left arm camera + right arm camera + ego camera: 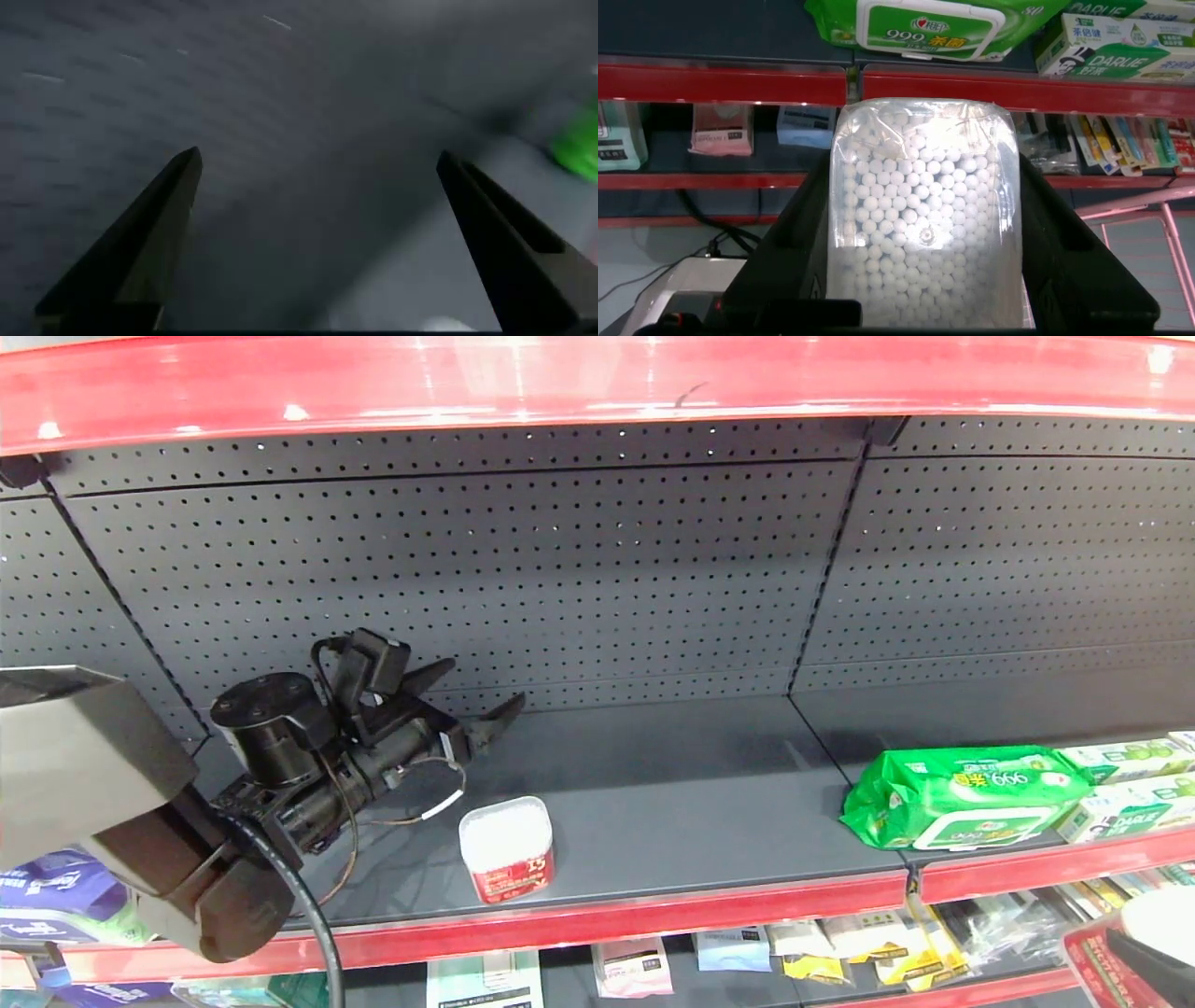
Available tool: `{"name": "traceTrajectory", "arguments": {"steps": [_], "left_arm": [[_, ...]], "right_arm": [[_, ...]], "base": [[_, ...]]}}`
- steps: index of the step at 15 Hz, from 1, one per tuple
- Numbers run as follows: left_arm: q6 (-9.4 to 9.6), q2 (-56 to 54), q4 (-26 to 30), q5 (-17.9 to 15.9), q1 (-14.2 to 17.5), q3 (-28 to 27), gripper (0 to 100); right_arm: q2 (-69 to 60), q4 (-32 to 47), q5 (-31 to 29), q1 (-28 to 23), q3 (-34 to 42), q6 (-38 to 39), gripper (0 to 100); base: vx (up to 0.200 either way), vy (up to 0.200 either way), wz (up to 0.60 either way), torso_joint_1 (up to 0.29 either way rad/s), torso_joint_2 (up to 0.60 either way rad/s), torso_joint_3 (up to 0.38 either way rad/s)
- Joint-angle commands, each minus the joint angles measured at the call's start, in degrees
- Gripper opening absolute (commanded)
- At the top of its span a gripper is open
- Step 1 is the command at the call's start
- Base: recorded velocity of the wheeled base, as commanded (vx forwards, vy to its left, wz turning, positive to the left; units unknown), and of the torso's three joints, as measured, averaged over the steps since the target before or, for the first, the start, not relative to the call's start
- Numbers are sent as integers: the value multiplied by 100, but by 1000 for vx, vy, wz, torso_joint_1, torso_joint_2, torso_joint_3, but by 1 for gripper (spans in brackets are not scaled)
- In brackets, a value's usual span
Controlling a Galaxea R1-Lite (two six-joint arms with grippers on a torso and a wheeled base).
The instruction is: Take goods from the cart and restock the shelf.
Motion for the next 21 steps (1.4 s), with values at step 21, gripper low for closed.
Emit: {"name": "traceTrajectory", "arguments": {"steps": [21], "left_arm": [[332, -8485, 8026, 803, 752, 1608, 100]], "right_arm": [[226, -15, 1115, 53, -836, 16, 0]], "base": [[0, 0, 0, 0, 0, 0]]}}
